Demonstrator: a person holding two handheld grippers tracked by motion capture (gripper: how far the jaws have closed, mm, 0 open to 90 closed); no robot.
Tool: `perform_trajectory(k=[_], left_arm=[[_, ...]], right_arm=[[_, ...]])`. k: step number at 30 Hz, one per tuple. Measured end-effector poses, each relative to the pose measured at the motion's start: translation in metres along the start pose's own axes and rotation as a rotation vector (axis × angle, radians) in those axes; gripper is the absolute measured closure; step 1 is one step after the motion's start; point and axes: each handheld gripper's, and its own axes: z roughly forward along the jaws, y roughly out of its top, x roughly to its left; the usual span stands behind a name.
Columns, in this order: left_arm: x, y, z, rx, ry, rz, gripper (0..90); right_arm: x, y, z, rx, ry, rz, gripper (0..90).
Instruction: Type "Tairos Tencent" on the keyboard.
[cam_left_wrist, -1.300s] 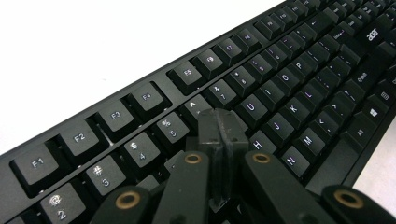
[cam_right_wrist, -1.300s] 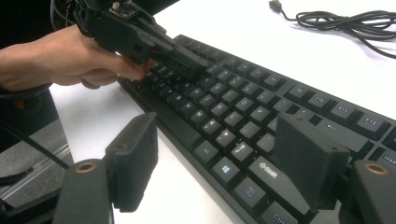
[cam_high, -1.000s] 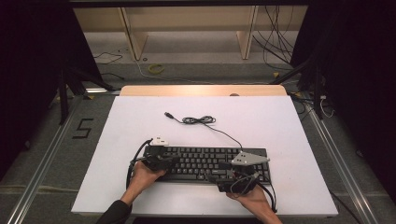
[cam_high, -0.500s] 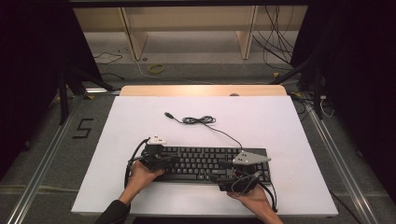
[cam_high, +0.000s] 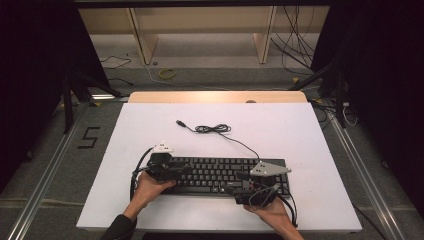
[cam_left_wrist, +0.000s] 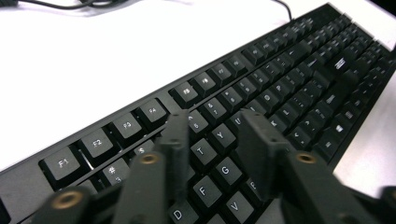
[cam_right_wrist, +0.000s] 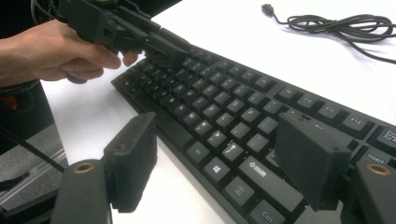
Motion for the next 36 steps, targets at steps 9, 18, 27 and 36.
perform_trajectory(k=[9, 18, 27, 36], left_arm=[[0.0, -0.001, -0.014, -0.079, -0.039, -0.009, 43.9], [-0.007, -0.007, -0.023, -0.143, -0.068, 0.01, 34.9], [-0.012, -0.015, -0.036, -0.197, -0.094, 0.018, 31.2], [-0.018, -0.028, -0.046, -0.236, -0.112, 0.016, 27.8]], right_arm=[[-0.003, -0.001, -0.004, -0.012, -0.006, 0.001, 30.6], [-0.008, -0.003, -0.013, -0.031, -0.017, 0.007, 30.6], [-0.013, -0.009, -0.025, -0.06, -0.034, 0.009, 30.7], [-0.018, -0.016, -0.037, -0.076, -0.054, 0.001, 30.7]])
